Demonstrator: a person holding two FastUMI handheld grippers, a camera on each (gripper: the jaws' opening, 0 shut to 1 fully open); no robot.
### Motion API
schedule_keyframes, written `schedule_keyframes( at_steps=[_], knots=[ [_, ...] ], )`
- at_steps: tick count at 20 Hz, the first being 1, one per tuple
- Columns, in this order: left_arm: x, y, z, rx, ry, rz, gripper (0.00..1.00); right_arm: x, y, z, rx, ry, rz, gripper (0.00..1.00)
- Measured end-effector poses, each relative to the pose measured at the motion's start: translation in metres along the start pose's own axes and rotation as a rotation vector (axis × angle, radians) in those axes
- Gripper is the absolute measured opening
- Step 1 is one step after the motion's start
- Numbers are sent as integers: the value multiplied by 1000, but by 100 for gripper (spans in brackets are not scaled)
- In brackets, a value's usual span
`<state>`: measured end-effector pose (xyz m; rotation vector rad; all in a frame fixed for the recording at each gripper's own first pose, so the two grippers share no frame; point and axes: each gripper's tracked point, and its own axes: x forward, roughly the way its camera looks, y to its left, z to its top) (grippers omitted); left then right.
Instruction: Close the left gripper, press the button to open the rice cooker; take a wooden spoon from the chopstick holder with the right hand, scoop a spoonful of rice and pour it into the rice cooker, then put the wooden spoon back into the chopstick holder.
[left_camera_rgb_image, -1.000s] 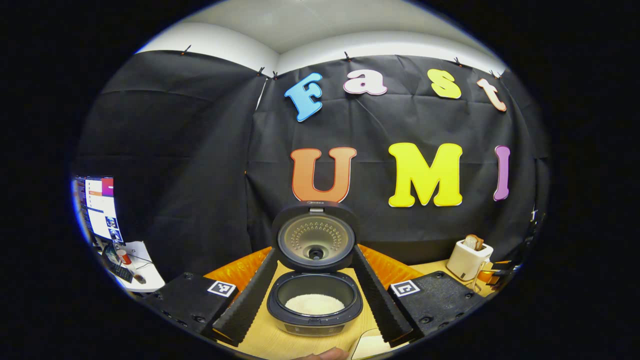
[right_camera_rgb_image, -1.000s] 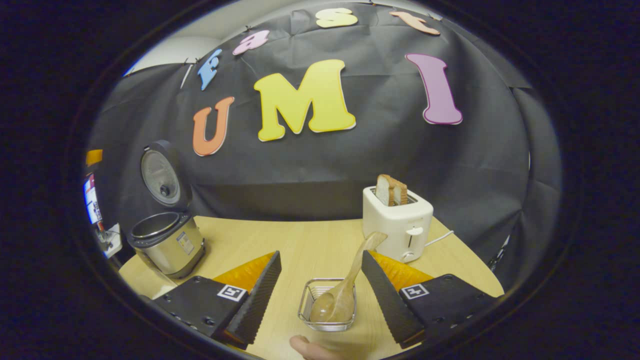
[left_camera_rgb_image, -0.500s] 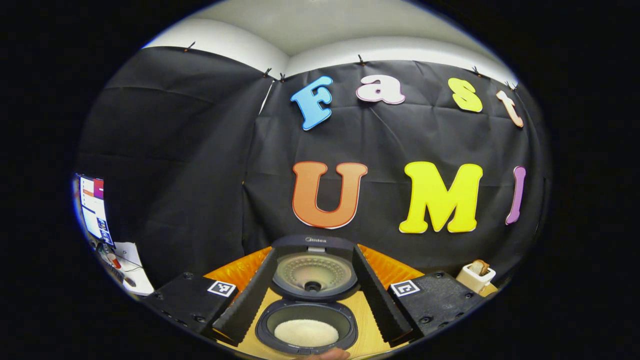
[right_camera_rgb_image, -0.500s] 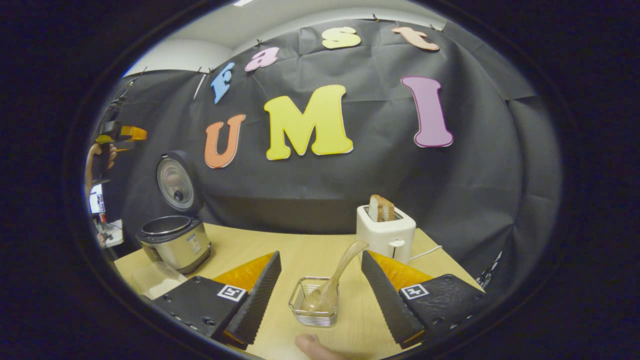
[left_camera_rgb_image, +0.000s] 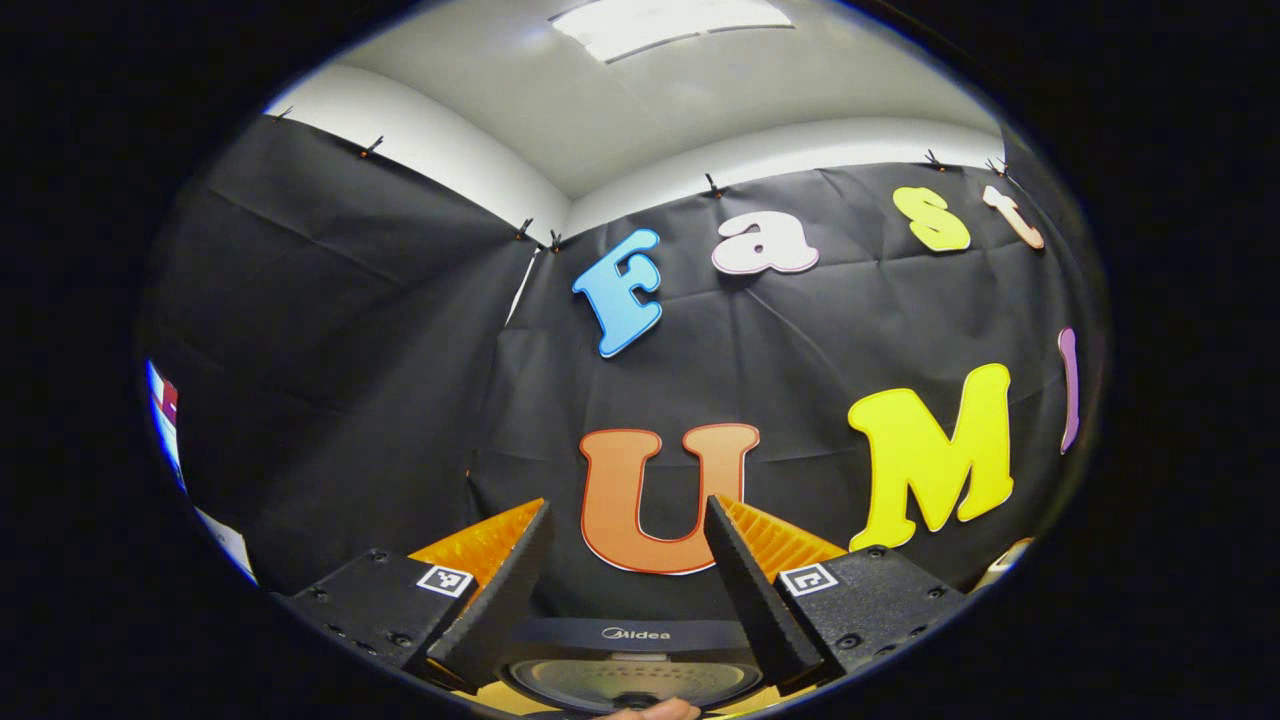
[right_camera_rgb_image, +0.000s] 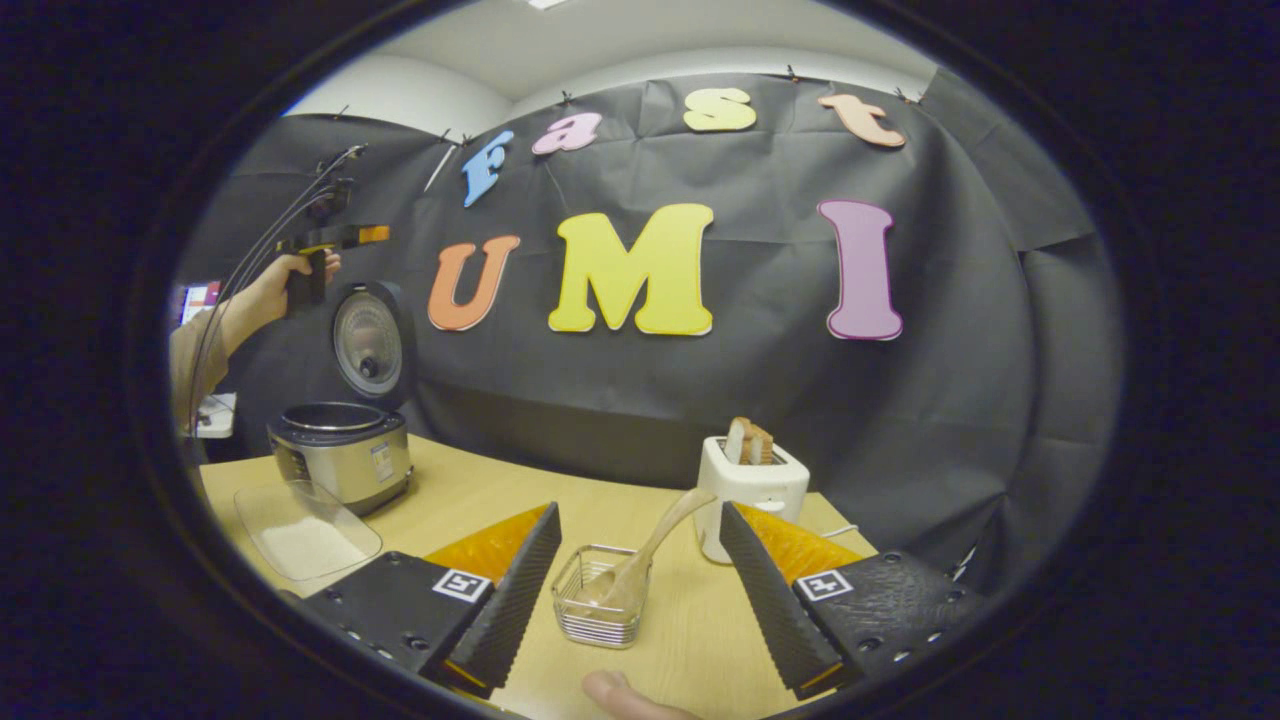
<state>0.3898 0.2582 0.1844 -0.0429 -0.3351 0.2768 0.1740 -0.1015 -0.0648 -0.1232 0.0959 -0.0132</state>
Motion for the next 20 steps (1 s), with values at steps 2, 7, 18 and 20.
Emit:
schedule_keyframes(
  at_steps=[2,7,18,20],
  knots=[
    [15,1,-13,-20,33,7,95,2,2,-3,14,8,7,94],
    [41,13,-41,12,105,35,95,-5,17,-1,22,-6,53,94],
    [24,8,-90,-18,338,10,95,-27,35,-7,1,-13,76,94],
    [10,9,-88,-10,335,2,96,-34,36,-9,15,-13,75,94]
  ],
)
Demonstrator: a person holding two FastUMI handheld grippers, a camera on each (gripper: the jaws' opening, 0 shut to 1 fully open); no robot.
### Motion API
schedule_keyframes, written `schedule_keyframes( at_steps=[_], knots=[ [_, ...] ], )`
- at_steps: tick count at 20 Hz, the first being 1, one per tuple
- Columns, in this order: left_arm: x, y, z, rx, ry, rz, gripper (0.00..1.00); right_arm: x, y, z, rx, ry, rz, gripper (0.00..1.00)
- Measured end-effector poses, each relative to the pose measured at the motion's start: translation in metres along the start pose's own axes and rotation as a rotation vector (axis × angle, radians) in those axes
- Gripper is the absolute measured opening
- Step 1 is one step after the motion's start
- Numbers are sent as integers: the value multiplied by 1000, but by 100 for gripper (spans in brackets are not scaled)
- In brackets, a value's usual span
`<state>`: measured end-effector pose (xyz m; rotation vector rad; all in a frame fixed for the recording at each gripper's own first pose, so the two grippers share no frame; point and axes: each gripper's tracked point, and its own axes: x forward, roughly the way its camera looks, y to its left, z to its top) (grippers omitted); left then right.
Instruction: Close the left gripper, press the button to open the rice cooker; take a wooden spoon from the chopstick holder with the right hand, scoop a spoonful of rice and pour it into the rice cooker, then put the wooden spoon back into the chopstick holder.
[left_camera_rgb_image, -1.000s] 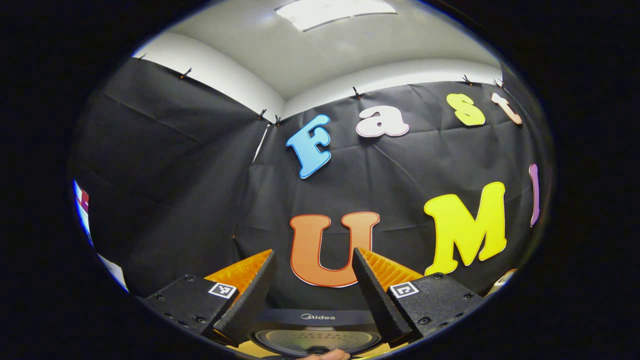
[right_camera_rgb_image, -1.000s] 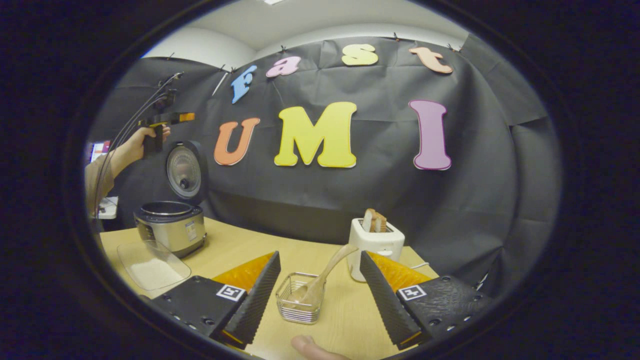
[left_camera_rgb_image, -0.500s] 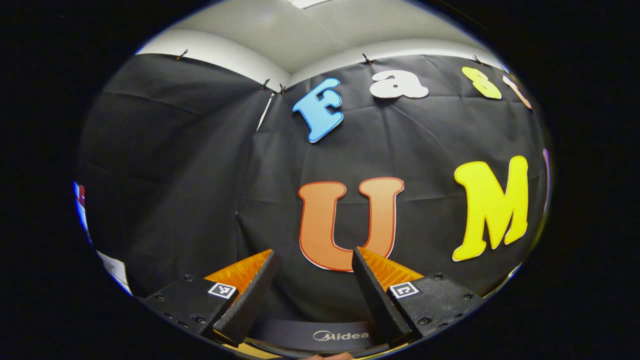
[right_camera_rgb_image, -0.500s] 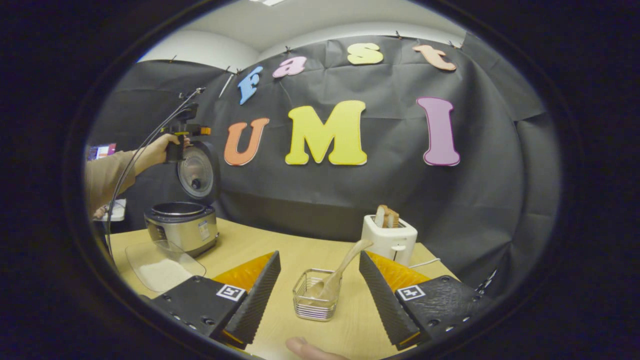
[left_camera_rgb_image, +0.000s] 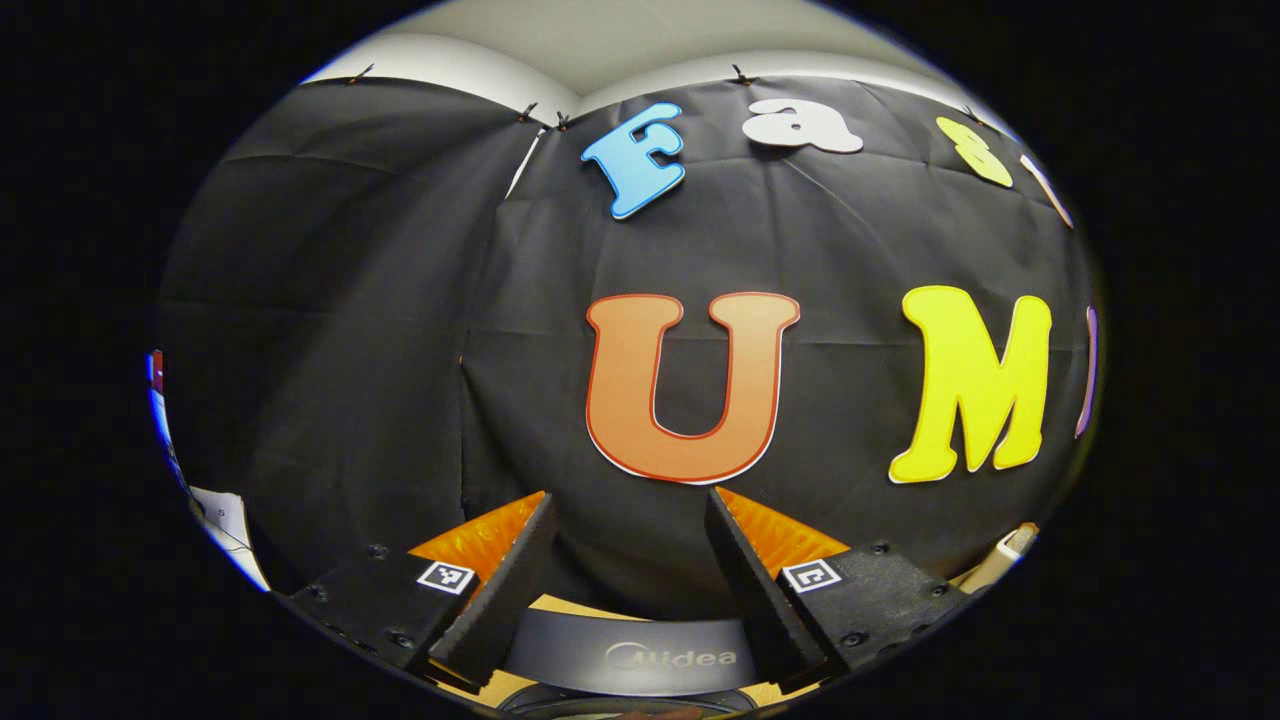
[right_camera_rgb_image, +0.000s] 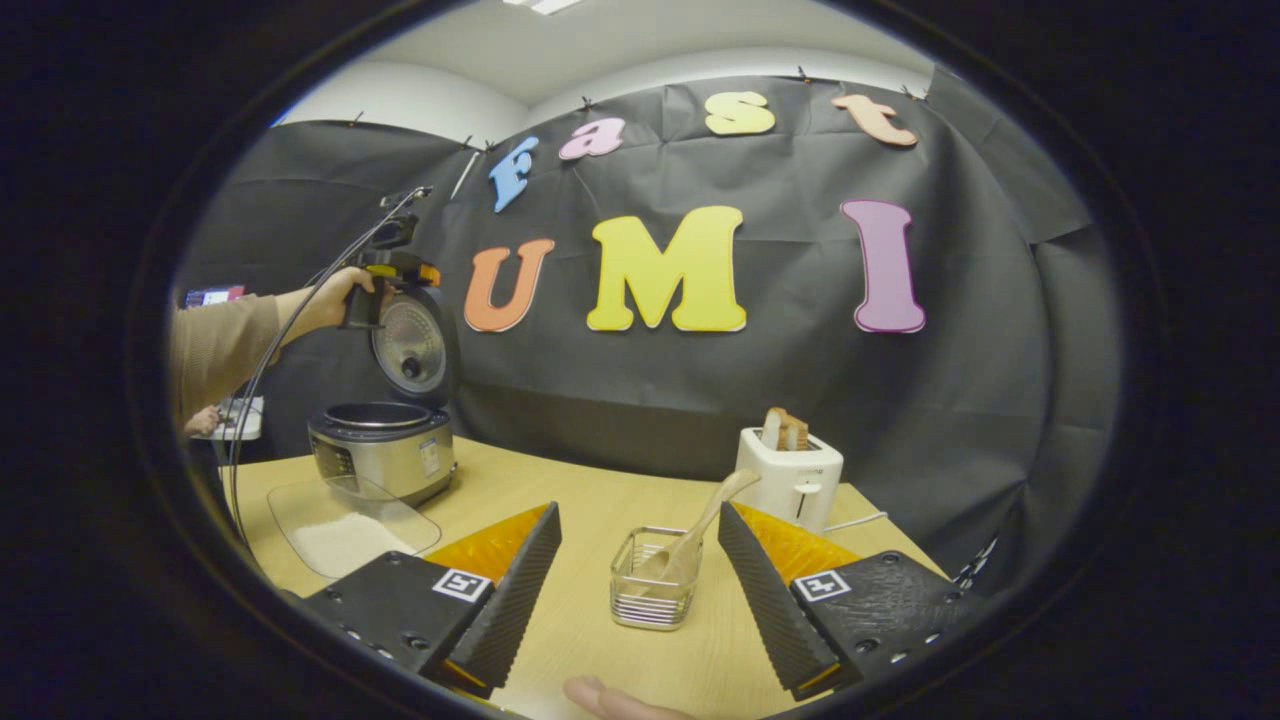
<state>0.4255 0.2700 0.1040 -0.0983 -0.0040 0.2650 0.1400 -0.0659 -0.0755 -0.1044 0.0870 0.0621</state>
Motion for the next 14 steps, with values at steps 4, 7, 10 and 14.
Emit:
schedule_keyframes(
  at_steps=[4,7,10,14],
  knots=[
    [-34,0,-11,10,-4,-15,97,-14,6,0,60,1,5,94],
    [-60,0,-24,15,9,-19,97,-29,8,0,95,-8,1,94],
    [-87,0,-44,29,28,-31,100,-41,13,-9,147,11,2,94],
    [-123,-6,-87,57,99,-73,95,-55,27,-12,200,12,20,96]
  ],
)
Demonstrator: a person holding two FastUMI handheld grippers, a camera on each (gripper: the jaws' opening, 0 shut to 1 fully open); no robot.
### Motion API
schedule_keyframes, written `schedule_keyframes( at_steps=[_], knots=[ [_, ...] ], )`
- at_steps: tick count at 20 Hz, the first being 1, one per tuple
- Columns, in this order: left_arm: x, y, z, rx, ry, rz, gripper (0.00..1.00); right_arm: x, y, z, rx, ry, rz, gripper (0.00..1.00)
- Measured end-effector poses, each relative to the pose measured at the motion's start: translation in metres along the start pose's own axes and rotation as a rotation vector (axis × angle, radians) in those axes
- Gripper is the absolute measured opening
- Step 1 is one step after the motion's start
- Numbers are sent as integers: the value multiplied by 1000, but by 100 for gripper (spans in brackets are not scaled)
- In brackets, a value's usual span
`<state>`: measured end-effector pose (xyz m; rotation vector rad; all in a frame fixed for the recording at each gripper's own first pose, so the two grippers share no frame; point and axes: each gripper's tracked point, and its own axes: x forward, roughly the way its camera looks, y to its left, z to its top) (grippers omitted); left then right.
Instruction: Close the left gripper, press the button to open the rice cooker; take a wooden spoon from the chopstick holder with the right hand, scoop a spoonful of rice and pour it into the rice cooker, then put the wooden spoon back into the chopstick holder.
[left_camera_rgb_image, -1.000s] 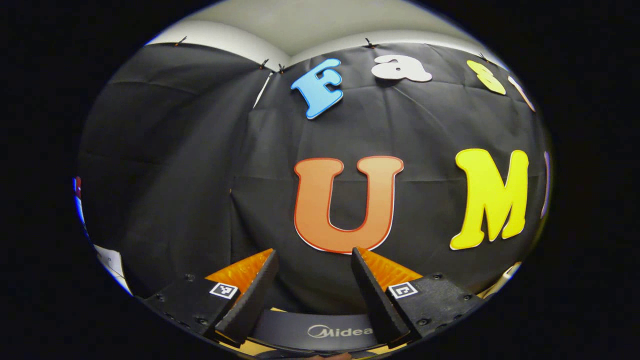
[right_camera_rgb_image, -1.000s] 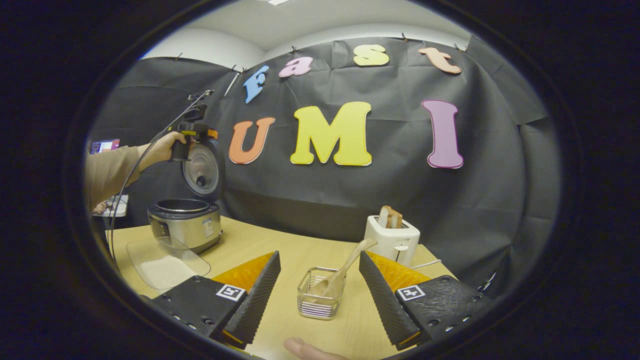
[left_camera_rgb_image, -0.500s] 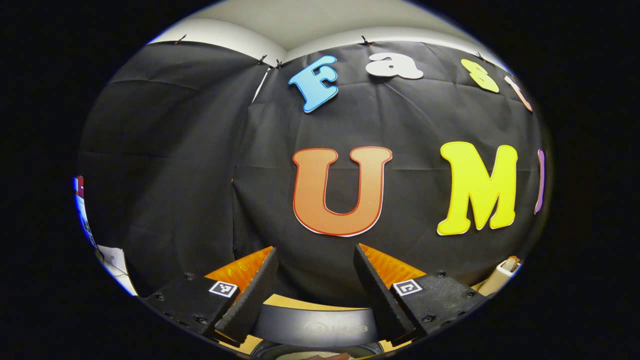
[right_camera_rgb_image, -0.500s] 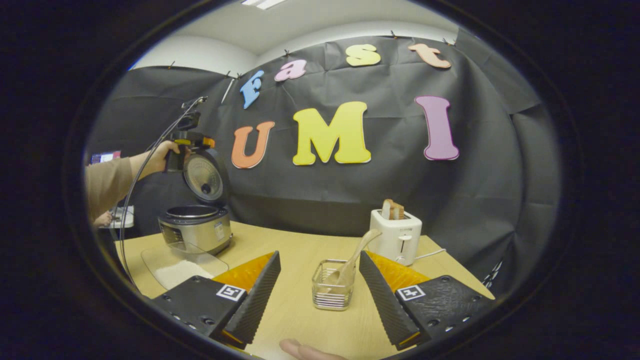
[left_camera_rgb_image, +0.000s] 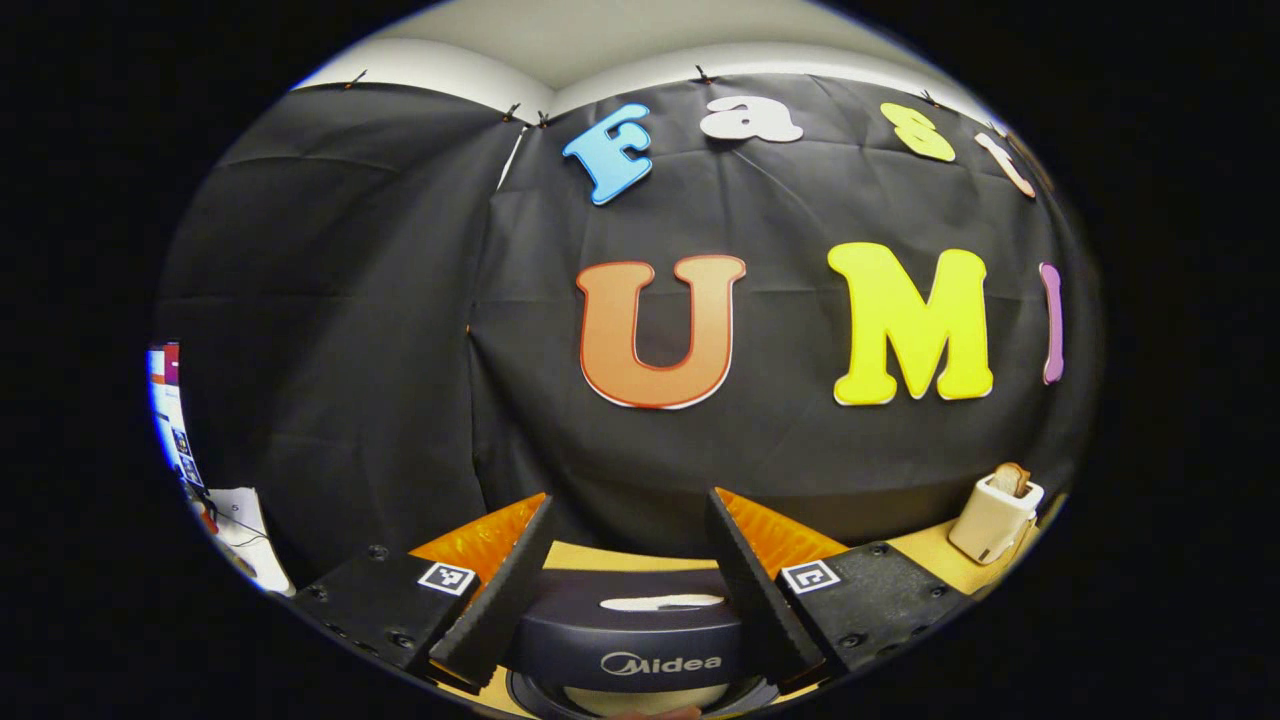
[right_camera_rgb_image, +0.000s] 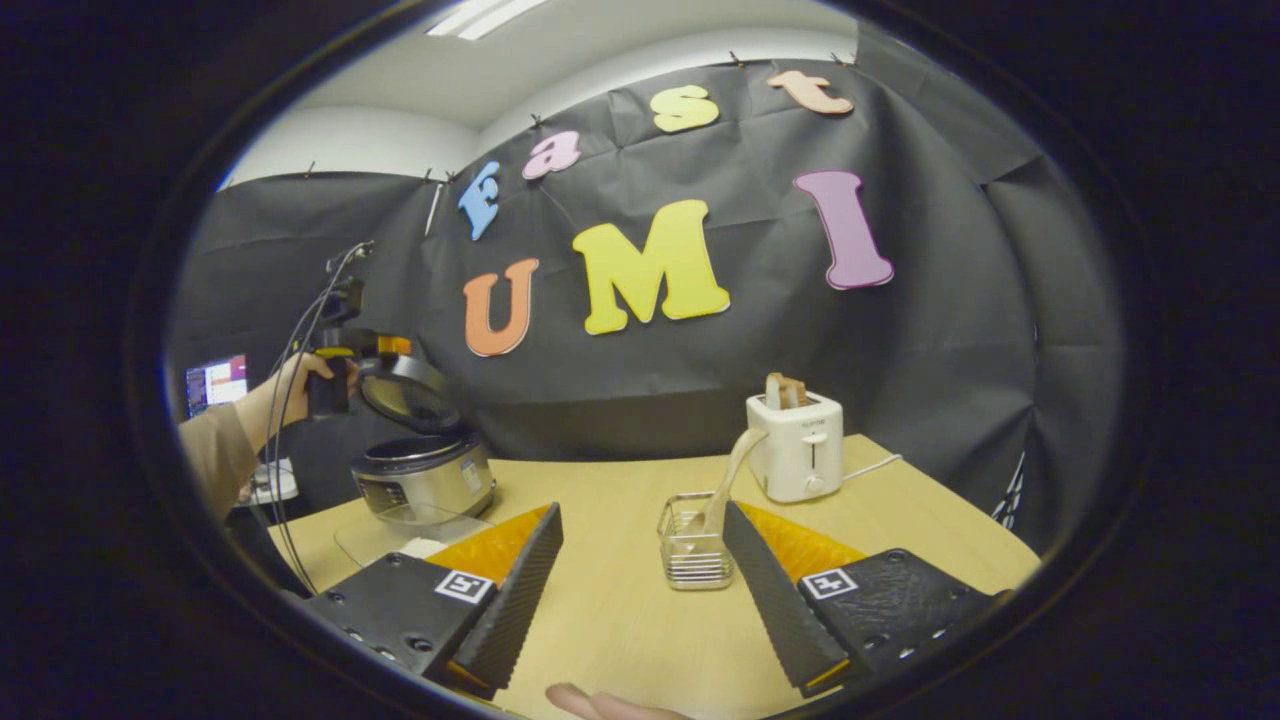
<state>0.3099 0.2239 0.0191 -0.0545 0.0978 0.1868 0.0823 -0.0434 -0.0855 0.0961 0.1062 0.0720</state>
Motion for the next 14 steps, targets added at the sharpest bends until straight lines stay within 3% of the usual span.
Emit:
schedule_keyframes(
  at_steps=[1,2,8,12,13,14],
  knots=[
    [-8,-1,-13,1,22,-8,95,-3,3,-3,2,6,3,91],
    [-13,-2,-24,3,34,-12,94,-6,7,-5,2,12,1,95],
    [-30,-6,-76,13,93,-15,94,-34,22,-1,-11,-14,-30,96],
    [-38,-7,-98,31,127,-11,94,-54,18,21,2,-51,-92,95],
    [-40,-7,-101,33,125,-6,94,-58,20,27,15,-58,-99,91],
    [-42,-7,-103,34,122,-2,94,-63,20,29,27,-57,-101,95]
  ],
)
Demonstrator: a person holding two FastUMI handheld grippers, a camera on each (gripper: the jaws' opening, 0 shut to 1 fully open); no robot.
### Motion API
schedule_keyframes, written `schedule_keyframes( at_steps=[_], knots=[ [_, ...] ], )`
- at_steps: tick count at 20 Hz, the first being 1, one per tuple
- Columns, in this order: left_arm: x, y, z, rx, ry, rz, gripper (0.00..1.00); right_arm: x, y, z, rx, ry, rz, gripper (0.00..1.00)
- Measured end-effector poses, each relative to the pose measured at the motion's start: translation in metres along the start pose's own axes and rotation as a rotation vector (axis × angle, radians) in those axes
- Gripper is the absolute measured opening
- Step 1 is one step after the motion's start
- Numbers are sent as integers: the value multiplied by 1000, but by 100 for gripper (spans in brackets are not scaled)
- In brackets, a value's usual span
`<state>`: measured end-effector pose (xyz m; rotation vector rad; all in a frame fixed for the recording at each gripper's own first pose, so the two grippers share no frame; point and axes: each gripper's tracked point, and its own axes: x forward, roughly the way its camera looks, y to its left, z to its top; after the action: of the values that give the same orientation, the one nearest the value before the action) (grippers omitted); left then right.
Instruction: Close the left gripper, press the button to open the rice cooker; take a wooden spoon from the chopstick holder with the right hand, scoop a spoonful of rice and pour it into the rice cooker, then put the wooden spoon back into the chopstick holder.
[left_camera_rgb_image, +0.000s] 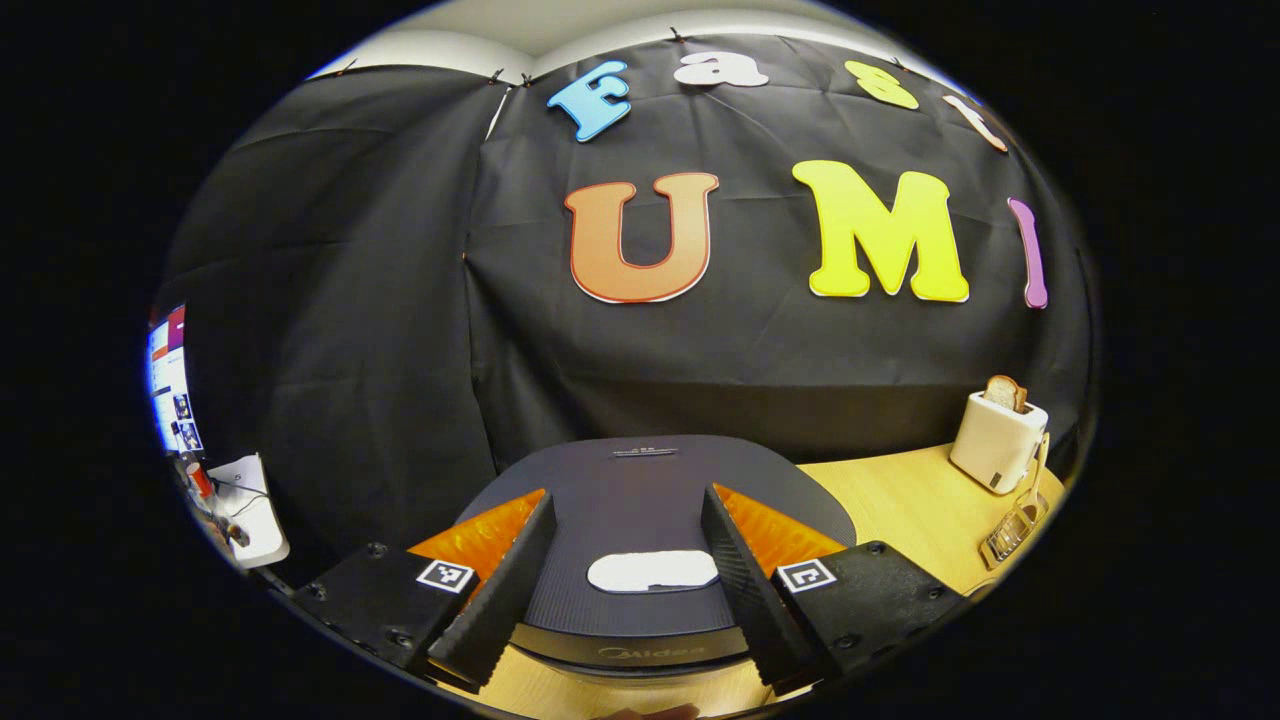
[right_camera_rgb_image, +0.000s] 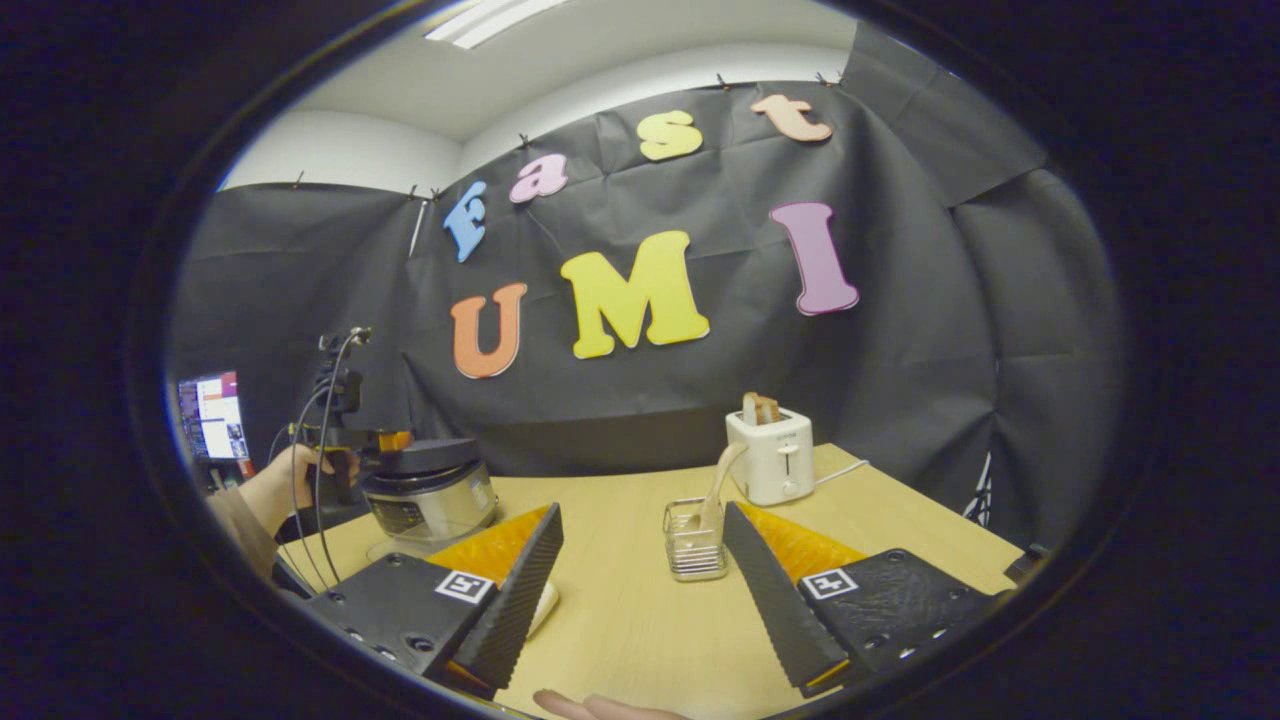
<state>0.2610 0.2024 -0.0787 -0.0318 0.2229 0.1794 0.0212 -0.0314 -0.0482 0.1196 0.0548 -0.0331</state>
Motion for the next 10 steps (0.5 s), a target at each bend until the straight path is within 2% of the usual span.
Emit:
schedule_keyframes(
  at_steps=[1,2,3,4,6,7,8,9,10],
  knots=[
    [-5,1,-4,4,0,2,94,-6,1,1,15,1,4,91],
    [-7,1,-8,6,2,1,94,-13,3,3,30,2,13,91],
    [-10,1,-13,6,15,0,94,-17,4,3,42,5,18,95],
    [-15,1,-18,-7,28,4,94,-21,4,3,48,10,18,91],
    [-26,-1,-17,2,7,10,94,-27,7,0,68,37,26,91],
    [-32,-3,-19,7,9,11,93,-29,9,0,75,45,25,95],
    [-38,-3,-18,14,-2,9,93,-31,10,2,76,48,21,91],
    [-44,-6,-19,13,-2,1,100,-29,11,4,75,45,17,91],
    [-49,-6,-20,15,-9,-6,82,-32,15,5,70,41,15,95]
  ],
)
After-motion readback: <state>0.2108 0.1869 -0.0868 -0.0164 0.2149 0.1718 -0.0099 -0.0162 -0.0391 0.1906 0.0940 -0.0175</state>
